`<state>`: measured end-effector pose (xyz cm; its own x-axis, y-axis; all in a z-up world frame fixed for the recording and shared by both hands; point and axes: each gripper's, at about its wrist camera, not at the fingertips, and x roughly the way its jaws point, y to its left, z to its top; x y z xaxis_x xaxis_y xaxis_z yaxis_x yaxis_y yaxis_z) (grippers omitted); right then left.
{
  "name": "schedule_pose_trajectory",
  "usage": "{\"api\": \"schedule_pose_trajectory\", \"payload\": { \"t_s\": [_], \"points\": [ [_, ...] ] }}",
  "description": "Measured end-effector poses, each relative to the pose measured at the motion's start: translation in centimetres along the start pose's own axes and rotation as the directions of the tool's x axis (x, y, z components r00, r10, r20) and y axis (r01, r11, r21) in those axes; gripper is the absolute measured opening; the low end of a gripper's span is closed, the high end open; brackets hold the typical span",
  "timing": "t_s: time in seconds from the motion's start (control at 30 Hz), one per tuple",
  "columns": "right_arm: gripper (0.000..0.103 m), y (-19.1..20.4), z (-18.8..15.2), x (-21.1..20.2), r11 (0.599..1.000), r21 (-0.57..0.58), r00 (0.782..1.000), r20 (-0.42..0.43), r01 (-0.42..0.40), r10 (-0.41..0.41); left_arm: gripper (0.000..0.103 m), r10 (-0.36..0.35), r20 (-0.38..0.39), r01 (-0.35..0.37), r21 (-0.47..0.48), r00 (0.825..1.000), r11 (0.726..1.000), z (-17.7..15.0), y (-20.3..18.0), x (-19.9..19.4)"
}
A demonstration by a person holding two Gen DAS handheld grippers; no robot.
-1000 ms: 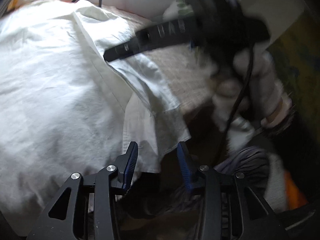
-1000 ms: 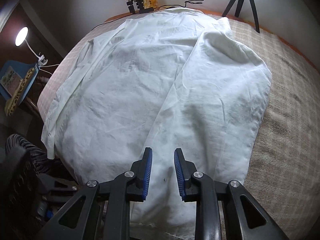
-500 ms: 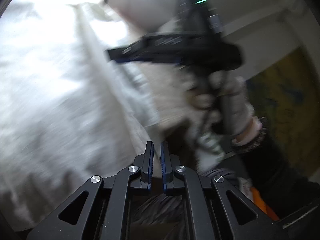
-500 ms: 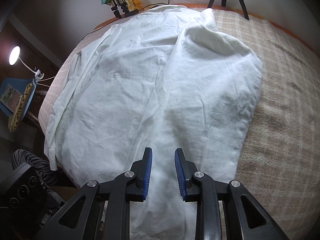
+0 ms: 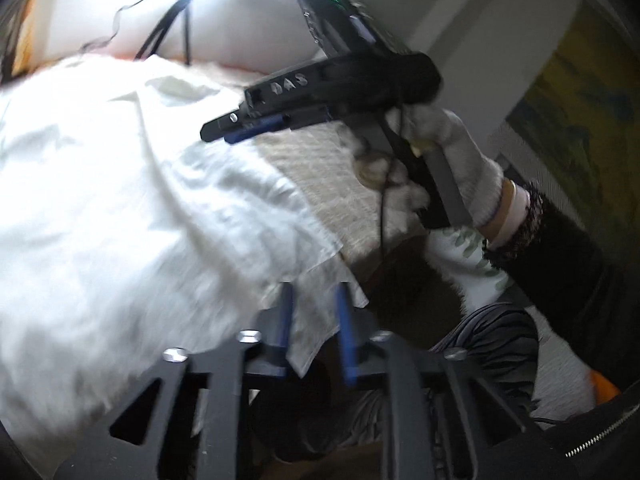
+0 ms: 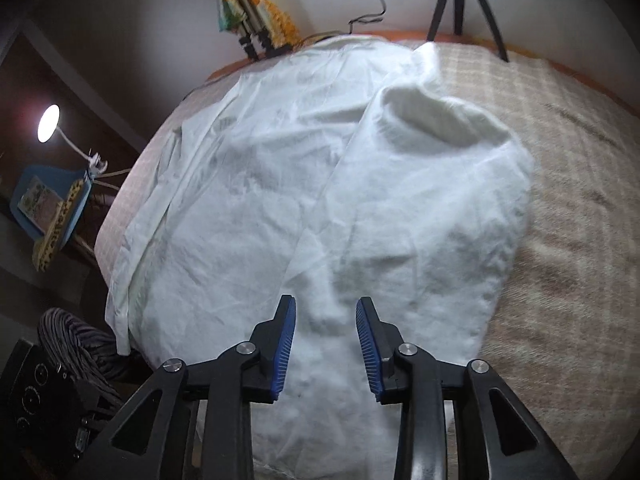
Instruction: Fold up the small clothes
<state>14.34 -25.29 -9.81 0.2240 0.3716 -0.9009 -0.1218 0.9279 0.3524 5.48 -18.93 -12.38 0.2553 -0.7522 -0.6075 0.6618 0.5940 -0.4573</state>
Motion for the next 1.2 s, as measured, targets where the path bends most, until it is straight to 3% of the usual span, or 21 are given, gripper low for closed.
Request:
{"api": "schedule_pose_trajectory", "payload": {
  "t_s": [0.13,0.43,0.67,0.77,0.93,1.0,1.2],
  "points": [
    [0.038,-4.3,0.9,-2.2,0.994,0.083,0.995,0.067,0.072,-0.078,0.030,0.014,-0.021,-0.013,0.045,1.000,0.999,0.9,-1.0,1.5],
    [0.039,-12.2,-0.8,-4.9,0.969,0.245,0.994,0.103,0.005,-0.031,0.030,0.069,-0.095,-0.058,0.119,0.993,0.991,2.1,-2.6,5.8],
    [0.040,-12.9,-3.1,-5.3,0.971,0.238,0.996,0.089,-0.032,0.011,0.030,0.133,-0.110,-0.121,0.108,0.985,0.987,2.5,-3.0,8.3],
    [0.041,-13.1,-3.3,-5.4,0.973,0.229,0.995,0.094,-0.041,0.020,0.047,0.158,-0.115,-0.146,0.103,0.981,0.984,2.7,-3.3,9.2],
    [0.043,-14.2,-2.3,-5.1,0.969,0.245,0.994,0.106,-0.046,0.020,0.047,0.184,-0.104,-0.172,0.114,0.977,0.978,3.3,-3.7,9.5],
    [0.052,-14.6,-1.6,-5.0,0.969,0.241,0.993,0.118,-0.053,0.025,0.048,0.192,-0.107,-0.178,0.123,0.976,0.976,3.4,-3.9,9.8],
    [0.054,-15.1,1.3,-3.6,0.977,0.193,0.989,0.133,-0.093,0.068,0.048,0.249,-0.111,-0.231,0.152,0.962,0.961,3.5,-4.5,10.7]
  ]
}}
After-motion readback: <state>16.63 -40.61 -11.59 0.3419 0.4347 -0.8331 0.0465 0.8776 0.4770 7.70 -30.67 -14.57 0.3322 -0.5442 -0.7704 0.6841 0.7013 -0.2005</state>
